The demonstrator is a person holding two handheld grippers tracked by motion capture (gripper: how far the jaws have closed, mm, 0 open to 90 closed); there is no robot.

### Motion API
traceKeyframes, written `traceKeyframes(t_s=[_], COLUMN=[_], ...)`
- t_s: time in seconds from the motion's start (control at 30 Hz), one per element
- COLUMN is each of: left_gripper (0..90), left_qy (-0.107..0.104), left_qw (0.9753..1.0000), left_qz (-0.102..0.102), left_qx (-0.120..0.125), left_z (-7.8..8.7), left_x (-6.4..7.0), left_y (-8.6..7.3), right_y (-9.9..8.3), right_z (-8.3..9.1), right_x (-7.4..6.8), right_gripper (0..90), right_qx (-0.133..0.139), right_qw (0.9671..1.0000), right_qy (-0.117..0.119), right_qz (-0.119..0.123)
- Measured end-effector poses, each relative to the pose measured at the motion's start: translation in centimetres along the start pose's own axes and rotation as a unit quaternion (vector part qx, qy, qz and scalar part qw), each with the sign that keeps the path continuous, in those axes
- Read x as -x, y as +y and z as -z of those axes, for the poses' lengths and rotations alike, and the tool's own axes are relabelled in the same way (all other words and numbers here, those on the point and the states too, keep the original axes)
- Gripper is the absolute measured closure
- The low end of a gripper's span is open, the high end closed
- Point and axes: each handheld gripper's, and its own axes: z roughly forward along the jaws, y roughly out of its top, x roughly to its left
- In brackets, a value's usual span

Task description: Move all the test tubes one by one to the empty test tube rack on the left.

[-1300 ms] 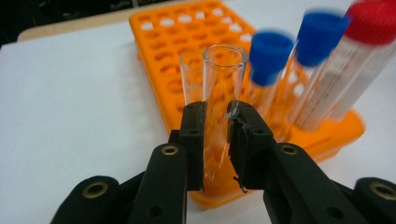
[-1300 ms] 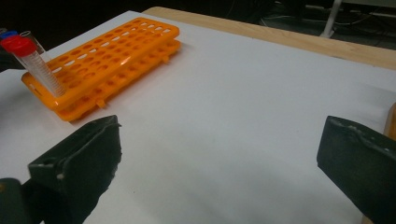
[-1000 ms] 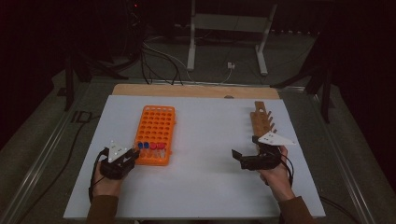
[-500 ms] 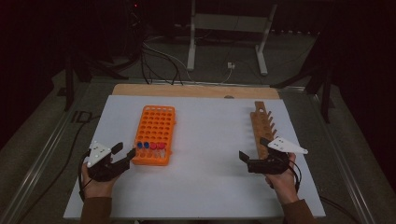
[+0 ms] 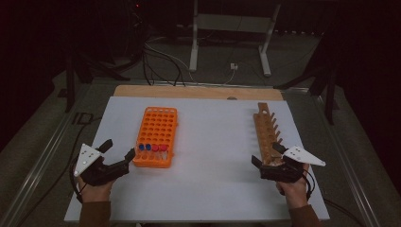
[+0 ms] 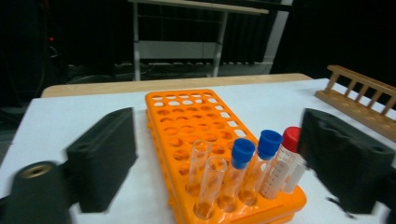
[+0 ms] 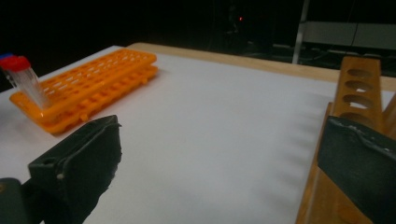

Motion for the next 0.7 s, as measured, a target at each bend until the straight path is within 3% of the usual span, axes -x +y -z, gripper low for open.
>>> traceKeyframes(t_s=[0.17, 0.7], left_gripper=[0.6, 0.6], left_qy=[0.007, 0.008], left_qw=[1.0, 0.9999], left_qz=[0.005, 0.013], left_qx=[-0.001, -0.008], left_z=[0.17, -0.31], left_x=[-0.15, -0.12], left_y=[-0.25, -0.82], right_y=[-0.26, -0.75], right_z=[0.65, 0.52], right_x=[0.54, 0.67], right_gripper=[0.1, 0.1], right_qx=[0.018, 0.016], right_qw=[0.9998, 0.9997], right_qy=[-0.007, -0.017], right_qz=[0.0, 0.0])
